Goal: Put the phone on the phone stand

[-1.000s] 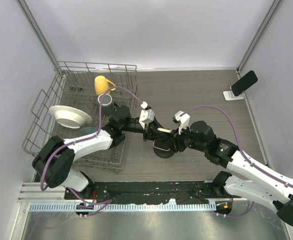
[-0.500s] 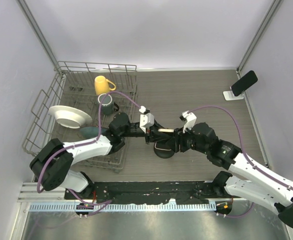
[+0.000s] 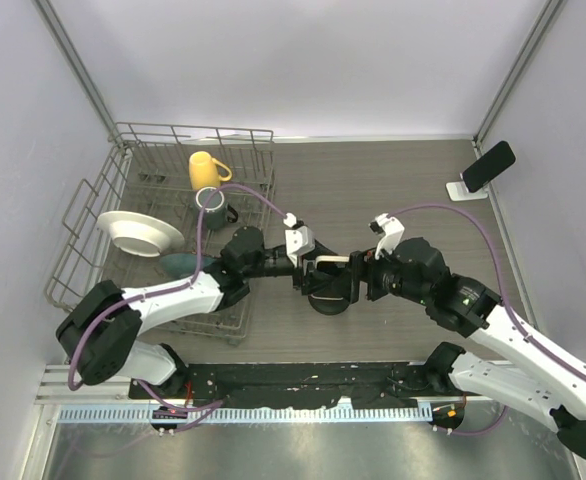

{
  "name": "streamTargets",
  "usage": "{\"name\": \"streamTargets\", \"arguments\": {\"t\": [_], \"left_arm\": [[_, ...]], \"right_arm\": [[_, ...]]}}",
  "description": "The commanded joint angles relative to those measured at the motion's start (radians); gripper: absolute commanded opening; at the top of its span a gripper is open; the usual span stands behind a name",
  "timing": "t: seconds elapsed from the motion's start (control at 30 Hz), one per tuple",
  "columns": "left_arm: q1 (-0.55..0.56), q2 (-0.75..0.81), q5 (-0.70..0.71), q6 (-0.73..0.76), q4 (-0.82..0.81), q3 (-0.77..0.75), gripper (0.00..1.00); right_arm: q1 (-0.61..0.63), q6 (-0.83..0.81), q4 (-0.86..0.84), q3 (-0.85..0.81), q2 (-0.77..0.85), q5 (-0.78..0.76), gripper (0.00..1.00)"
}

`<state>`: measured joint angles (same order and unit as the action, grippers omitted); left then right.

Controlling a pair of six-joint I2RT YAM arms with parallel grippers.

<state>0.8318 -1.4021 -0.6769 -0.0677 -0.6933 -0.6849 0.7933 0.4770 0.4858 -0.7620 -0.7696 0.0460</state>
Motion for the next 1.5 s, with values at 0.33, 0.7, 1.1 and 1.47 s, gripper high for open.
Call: {"name": "streamTargets", "arguments": {"t": [0.33,0.7,1.1,1.47], "left_arm": [[-0.005,0.363,0.107,-0.046,0.236,0.001,0.82],[-0.005,0.696,0.563,-0.141,0.75,-0.08,0.89],[-0.007,0.719,0.655,-0.149,0.845,-0.076,0.89],[-0.005,0.795,0.662,-0.156,0.894,-0.065,0.89]], "right_arm": [[-0.005,-0.032,0.137,-0.212,-0.019,0.019,0.81],[0.063,0.122,0.197,-0.355,-0.143,-0.202,0.81],[0.38,0.48,0.559,-0.617,-0.393,-0.678,0.82],[0.451,0.652,0.674,-0.685,-0.517,-0.834,0.82]]}}
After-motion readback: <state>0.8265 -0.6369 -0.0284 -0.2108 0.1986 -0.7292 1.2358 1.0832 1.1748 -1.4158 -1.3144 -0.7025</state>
